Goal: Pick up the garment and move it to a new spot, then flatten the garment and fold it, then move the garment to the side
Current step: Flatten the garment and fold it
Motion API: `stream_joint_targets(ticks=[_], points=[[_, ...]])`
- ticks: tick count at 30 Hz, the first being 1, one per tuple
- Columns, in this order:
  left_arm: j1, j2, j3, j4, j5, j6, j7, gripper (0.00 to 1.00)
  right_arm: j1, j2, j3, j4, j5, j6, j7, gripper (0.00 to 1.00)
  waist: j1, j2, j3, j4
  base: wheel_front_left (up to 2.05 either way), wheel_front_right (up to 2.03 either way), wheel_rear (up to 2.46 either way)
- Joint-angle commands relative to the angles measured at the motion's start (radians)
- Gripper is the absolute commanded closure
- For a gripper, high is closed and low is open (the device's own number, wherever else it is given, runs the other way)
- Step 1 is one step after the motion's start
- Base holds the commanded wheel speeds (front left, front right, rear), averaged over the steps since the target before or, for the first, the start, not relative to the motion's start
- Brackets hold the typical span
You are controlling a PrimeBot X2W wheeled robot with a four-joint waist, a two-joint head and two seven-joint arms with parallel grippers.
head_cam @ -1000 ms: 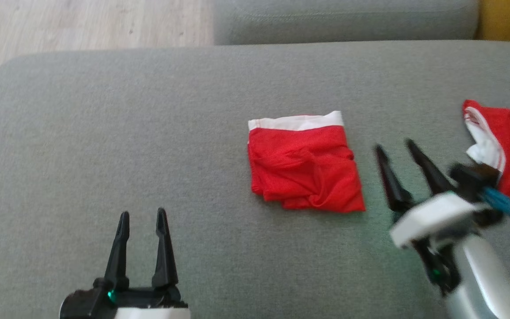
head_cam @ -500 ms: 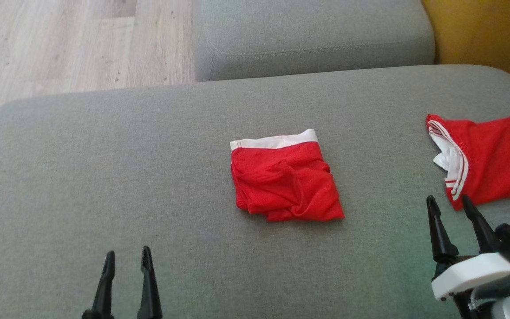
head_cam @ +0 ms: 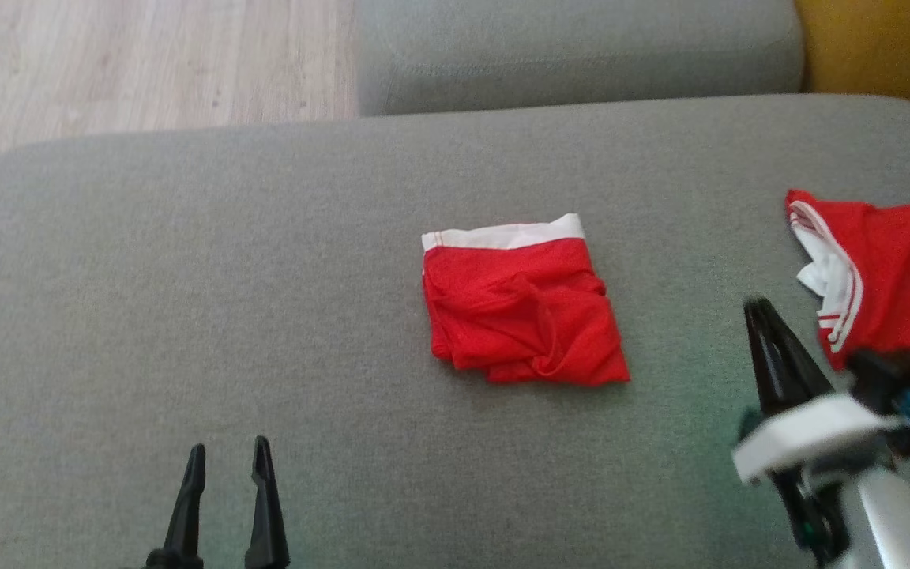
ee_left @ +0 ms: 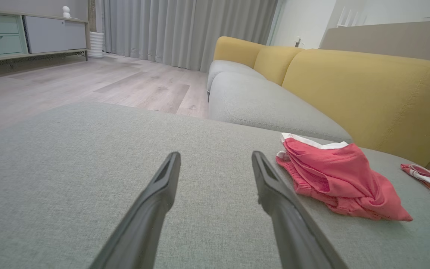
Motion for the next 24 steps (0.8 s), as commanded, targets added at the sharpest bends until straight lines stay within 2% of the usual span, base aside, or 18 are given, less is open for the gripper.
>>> stream_joint_targets(ticks=[1, 7, 16, 20, 24], points=[[-0.048, -0.006, 0.027, -0.032, 0.007, -0.002, -0.005, 0.0, -0.077, -0.014, 0.036, -0.016, 0.002, 0.007, 0.003, 1.0, -0.0001, 0.0, 0.016, 0.008, 0.0, 0.0, 0.0], [-0.088, -0.006, 0.004, -0.017, 0.003, -0.008, -0.005, 0.0, -0.234, 0.008, 0.169, 0.182, -0.016, 0.007, 0.013, 1.0, -0.0001, 0.0, 0.051, 0.048, 0.0, 0.0, 0.0], [-0.115, -0.006, -0.015, -0.014, -0.01, 0.003, -0.005, 0.0, -0.405, 0.065, 0.315, 0.496, 0.021, 0.007, -0.059, 1.0, -0.0001, 0.0, 0.081, 0.121, 0.0, 0.0, 0.0], [-0.119, -0.006, -0.019, -0.01, -0.014, 0.003, -0.005, 0.0, -0.439, 0.077, 0.363, 0.574, 0.048, 0.007, -0.08, 1.0, -0.0001, 0.0, 0.084, 0.135, 0.0, 0.0, 0.0], [-0.123, -0.006, -0.022, -0.011, -0.017, 0.007, -0.005, 0.0, -0.453, 0.085, 0.454, 0.605, 0.091, 0.007, -0.086, 1.0, -0.0001, 0.0, 0.085, 0.142, 0.0, 0.0, 0.0]])
